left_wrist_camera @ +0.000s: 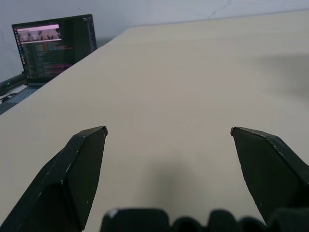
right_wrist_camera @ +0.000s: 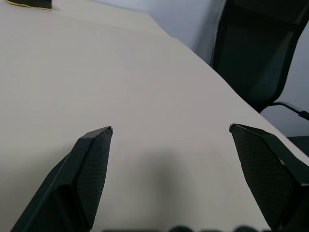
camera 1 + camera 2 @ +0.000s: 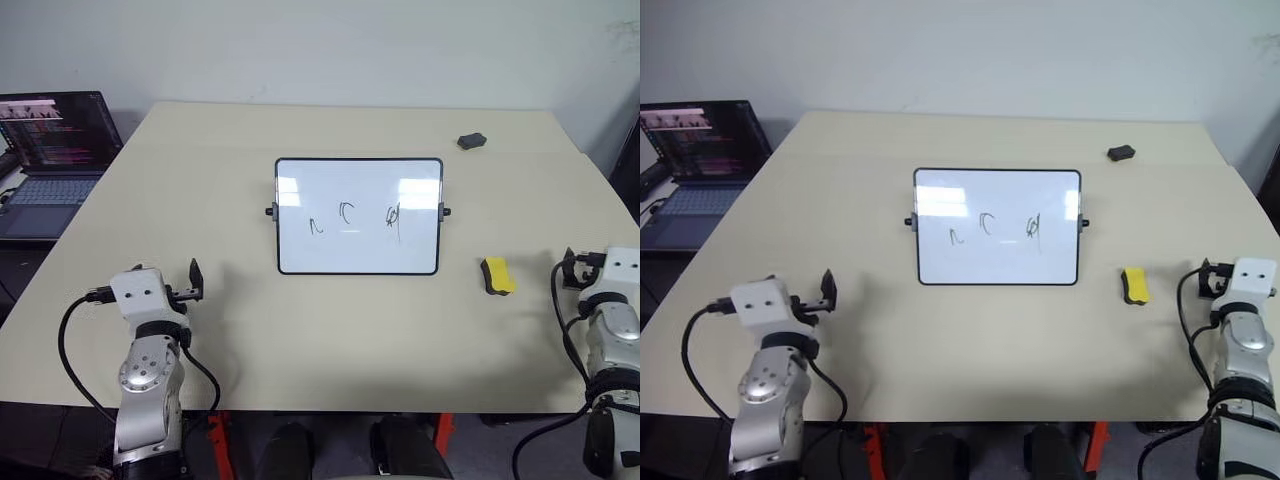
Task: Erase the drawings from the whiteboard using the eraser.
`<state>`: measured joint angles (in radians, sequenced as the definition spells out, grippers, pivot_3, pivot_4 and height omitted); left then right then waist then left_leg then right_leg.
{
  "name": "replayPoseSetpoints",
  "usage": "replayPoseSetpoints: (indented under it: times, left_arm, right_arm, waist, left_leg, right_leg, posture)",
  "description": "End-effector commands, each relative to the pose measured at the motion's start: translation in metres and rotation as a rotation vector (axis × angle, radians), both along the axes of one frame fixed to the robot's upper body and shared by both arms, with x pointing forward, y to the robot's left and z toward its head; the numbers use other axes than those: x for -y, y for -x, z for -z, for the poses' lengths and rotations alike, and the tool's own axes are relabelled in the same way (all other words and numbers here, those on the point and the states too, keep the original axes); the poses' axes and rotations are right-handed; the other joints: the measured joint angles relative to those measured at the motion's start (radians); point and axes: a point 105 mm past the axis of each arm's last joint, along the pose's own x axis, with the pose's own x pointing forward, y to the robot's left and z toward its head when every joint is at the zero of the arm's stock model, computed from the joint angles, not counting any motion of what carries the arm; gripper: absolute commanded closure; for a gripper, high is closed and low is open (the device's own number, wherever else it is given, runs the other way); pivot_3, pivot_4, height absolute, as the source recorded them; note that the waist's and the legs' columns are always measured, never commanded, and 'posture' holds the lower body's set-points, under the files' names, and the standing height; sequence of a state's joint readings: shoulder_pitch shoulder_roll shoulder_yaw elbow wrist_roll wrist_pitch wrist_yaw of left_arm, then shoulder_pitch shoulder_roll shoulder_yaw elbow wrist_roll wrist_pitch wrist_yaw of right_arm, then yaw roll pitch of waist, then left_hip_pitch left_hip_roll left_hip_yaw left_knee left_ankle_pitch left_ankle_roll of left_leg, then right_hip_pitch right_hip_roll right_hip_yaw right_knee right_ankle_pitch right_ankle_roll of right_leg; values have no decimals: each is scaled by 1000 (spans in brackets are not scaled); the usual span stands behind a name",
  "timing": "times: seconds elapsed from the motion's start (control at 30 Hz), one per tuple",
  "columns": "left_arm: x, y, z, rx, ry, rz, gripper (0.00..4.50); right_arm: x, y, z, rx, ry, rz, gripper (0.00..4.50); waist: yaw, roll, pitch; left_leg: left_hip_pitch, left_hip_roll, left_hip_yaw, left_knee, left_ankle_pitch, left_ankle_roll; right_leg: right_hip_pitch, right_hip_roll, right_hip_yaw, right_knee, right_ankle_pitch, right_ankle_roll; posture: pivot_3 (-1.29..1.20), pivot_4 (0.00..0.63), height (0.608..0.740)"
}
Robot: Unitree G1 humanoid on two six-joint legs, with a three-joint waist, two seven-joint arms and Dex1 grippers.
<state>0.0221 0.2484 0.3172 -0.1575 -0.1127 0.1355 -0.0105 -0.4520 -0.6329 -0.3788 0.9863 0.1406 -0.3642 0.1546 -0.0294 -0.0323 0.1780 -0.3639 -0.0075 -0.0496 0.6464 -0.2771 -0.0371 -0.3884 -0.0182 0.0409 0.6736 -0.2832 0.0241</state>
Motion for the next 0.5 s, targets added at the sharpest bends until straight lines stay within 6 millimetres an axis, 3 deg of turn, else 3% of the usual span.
replayPoseSetpoints:
  times: [0.03, 0.2, 0.3, 0.5]
  left_arm:
    - [1, -3, -21, 65, -40, 25, 0]
    - [1, -4, -24, 68, -33, 31, 0]
    - [3, -2, -15, 41, -17, 51, 0]
    - [-15, 15, -7, 37, 66, 11, 0]
  right_arm:
    - [18, 11, -13, 50, 5, 59, 319]
    - [19, 17, -13, 57, 13, 59, 319]
    - [14, 17, -15, 64, 26, 31, 319]
    - [20, 28, -19, 102, 22, 83, 319]
  waist:
    - [0, 0, 0]
    - [-1, 0, 0]
    - [-5, 0, 0]
    - [-3, 0, 0]
  left_leg:
    - [0, 0, 0, 0, 0, 0]
    - [0, 0, 0, 0, 0, 0]
    - [0, 0, 1, 0, 0, 0]
    - [1, 1, 0, 0, 0, 0]
  right_leg:
    - [0, 0, 0, 0, 0, 0]
    - [0, 0, 0, 0, 0, 0]
    - [0, 0, 1, 0, 0, 0]
    - [0, 0, 0, 0, 0, 0]
  posture:
    - [0, 150, 740]
    - [0, 150, 740]
    - [0, 150, 740]
    - [0, 150, 740]
